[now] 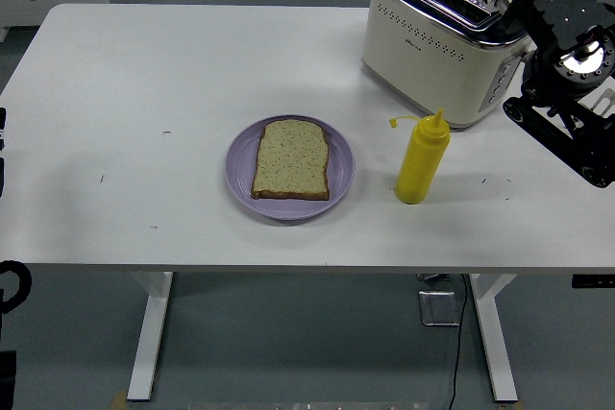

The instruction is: Pick up the cup,pour liquid into bread,place the cup on the desk

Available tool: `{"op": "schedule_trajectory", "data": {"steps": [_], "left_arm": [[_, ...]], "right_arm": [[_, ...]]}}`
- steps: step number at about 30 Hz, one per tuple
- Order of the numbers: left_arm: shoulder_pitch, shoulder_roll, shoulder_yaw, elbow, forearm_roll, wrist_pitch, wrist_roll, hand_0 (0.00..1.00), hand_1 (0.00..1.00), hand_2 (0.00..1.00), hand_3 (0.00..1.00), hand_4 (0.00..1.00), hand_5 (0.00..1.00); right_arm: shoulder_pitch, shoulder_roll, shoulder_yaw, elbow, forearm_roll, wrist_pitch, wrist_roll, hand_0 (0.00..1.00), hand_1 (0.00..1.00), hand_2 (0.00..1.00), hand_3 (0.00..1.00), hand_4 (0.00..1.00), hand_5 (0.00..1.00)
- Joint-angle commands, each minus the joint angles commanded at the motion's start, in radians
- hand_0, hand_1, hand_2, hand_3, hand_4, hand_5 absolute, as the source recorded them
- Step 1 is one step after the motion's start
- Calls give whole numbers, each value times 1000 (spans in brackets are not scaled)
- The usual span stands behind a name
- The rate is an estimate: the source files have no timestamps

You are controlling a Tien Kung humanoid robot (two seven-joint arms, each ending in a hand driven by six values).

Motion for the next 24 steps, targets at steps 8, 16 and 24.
{"op": "schedule_trajectory", "data": {"steps": [8, 16, 24], "left_arm": [[2, 0, -4, -1, 0, 1, 0, 790, 756, 749, 684, 565, 998], [6, 0, 0, 0, -1, 1, -1, 790, 757, 749, 684, 565, 998], [6, 0, 5, 1, -1, 1, 0, 789, 757, 749, 685, 568, 998]], "right_arm": [[-10, 10, -62, 0, 0, -4, -4, 2, 2, 66, 85, 821, 356], [-70, 20, 110, 35, 90, -70, 0, 2, 2, 65, 85, 819, 357], [-182, 21, 381, 106, 423, 0, 92, 2, 2, 64, 84, 819, 358]]}}
